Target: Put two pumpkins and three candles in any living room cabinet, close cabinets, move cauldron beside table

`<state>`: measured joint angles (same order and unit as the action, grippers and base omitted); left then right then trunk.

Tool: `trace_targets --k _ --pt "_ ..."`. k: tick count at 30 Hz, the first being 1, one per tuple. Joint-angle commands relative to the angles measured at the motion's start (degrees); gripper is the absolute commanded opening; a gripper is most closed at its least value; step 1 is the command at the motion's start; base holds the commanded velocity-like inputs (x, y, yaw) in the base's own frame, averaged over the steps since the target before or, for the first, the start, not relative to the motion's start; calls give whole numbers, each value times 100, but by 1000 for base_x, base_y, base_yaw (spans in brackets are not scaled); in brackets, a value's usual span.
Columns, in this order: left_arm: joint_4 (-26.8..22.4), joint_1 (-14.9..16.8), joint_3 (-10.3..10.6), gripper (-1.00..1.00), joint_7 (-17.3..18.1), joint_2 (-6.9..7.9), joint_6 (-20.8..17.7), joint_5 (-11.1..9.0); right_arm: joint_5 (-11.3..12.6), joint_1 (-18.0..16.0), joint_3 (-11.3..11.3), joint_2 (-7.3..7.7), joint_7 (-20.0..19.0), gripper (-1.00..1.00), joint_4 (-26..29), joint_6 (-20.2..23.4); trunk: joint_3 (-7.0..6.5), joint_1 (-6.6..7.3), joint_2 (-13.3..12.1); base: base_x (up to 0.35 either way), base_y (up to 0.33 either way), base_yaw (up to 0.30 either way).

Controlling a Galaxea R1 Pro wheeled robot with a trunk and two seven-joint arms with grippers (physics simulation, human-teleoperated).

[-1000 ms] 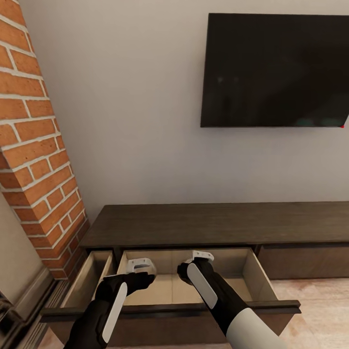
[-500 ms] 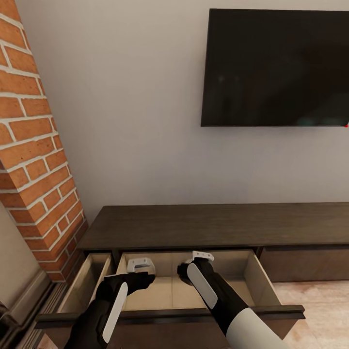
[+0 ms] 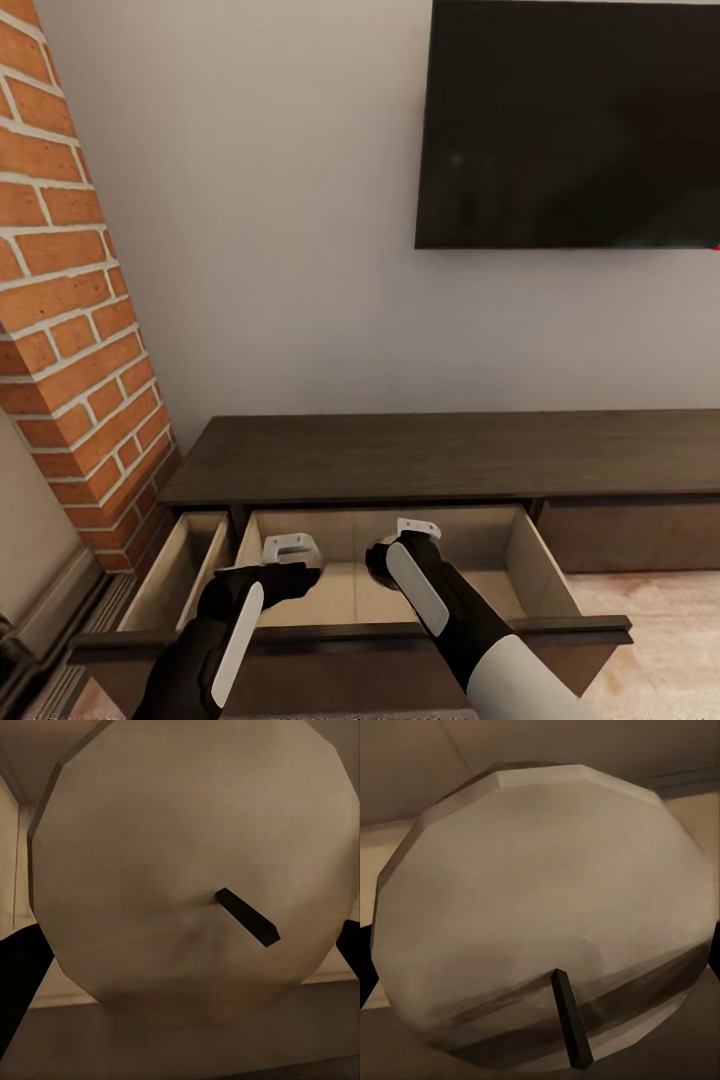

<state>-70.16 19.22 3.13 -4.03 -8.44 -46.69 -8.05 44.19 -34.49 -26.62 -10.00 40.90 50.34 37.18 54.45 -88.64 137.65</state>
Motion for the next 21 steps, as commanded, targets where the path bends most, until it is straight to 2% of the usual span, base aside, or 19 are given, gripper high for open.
trace_targets --k 1,14,17,21 --pt "-6 3 4 -100 -46 0 -30 -56 55 -5 -9 0 52 -100 4 -9 24 -21 44 0 0 0" --pt "-6 4 4 -100 -46 0 -2 -56 47 -5 -9 0 56 -100 2 -9 258 -303 559 0 0 0" --pt "-6 3 4 -100 -43 0 1 -56 46 -5 -9 0 56 -100 2 -9 325 -311 563 0 0 0" --pt "-19 3 4 -100 -26 0 2 -56 46 -5 -9 0 58 -100 2 -9 325 -311 563 0 0 0"
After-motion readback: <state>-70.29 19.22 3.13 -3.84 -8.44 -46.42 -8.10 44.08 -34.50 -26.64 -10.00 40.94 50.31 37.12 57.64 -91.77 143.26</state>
